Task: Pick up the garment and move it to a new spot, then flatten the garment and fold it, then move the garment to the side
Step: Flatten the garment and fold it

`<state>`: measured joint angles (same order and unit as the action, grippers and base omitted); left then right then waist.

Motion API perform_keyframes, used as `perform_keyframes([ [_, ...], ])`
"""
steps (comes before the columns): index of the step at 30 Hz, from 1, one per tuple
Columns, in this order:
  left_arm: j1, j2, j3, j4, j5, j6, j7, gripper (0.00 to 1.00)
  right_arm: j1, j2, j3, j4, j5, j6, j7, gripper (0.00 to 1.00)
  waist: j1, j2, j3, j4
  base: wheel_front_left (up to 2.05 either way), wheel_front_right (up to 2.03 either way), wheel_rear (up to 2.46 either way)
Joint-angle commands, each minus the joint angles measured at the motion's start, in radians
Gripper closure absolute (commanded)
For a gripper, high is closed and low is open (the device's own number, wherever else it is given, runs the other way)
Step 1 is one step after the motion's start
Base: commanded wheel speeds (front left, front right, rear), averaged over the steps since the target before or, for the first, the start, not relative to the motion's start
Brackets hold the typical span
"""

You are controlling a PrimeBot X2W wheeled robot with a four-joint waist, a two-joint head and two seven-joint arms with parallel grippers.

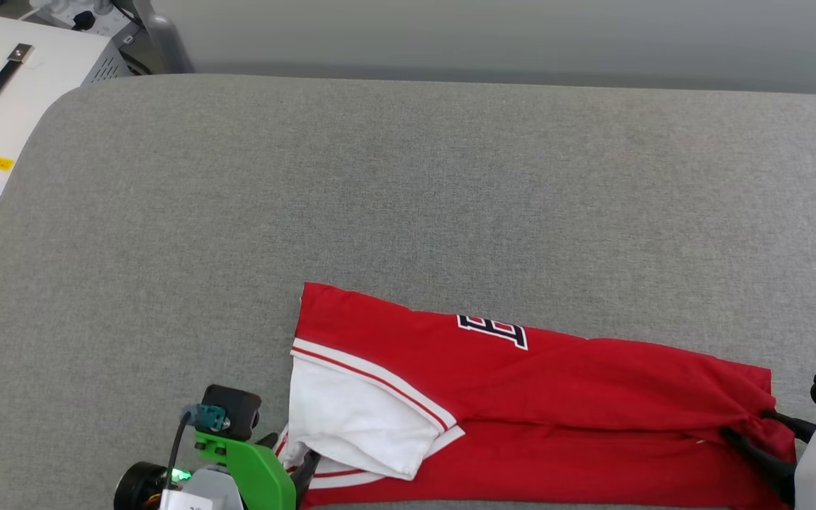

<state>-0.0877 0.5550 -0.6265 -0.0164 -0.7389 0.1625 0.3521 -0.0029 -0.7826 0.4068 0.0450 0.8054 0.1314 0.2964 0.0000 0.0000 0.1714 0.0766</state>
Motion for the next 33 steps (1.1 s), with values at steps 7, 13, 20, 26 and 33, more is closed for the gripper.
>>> perform_keyframes([
  [7,-0.013,-0.018,0.052,-0.016,0.012,0.028,-0.090,0.00,0.024,0.005,-0.088,-0.027,0.077,-0.001,0.079,0.00,0.0000,0.0000,-0.044,-0.007,0.00,0.00,0.00],
  [13,-0.038,-0.028,0.140,-0.046,0.028,0.067,-0.228,0.00,0.057,0.078,-0.270,-0.092,0.093,-0.001,0.235,0.00,0.0000,0.0000,-0.058,-0.011,0.00,0.00,0.00],
  [20,-0.069,-0.043,0.154,-0.020,0.109,0.074,-0.383,0.00,0.053,0.292,-0.458,-0.100,0.015,-0.001,0.380,0.00,0.0000,0.0000,-0.049,-0.001,0.00,0.00,0.00],
  [26,-0.081,-0.061,0.150,0.039,0.157,0.063,-0.503,0.00,0.028,0.475,-0.608,-0.072,-0.144,-0.001,0.458,0.00,0.0000,0.0000,-0.025,0.016,0.00,0.00,0.00],
  [33,-0.071,-0.074,0.149,0.114,0.163,0.064,-0.550,0.00,0.002,0.606,-0.723,-0.011,-0.295,-0.001,0.480,0.00,0.0000,0.0000,0.008,0.031,0.00,0.00,0.00],
])
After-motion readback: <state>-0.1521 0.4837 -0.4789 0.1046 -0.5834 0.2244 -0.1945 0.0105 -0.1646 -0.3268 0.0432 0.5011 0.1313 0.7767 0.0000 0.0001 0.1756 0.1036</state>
